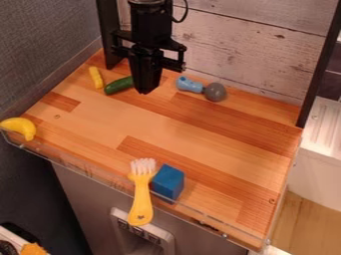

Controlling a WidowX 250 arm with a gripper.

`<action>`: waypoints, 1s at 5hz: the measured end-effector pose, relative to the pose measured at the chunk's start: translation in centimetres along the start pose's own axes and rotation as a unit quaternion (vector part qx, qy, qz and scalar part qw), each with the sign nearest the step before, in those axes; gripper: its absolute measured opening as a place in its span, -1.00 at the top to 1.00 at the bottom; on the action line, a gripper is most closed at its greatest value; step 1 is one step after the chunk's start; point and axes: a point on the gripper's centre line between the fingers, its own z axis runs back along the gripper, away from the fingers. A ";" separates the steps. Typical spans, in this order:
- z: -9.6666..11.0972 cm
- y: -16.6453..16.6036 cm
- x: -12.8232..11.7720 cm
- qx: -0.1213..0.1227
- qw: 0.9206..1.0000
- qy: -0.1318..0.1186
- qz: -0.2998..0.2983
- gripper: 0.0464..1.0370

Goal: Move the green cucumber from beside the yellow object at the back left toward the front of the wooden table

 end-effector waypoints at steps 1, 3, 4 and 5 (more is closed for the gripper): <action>-0.2 0.8 0.7 -0.004 0.999 -0.001 0.053 0.96; 0.2 6.1 3.3 -0.014 0.967 -0.003 0.255 0.95; 0.2 8.2 3.6 -0.021 0.936 -0.003 0.351 0.94; 0.0 10.0 4.4 -0.025 0.920 0.004 0.392 0.94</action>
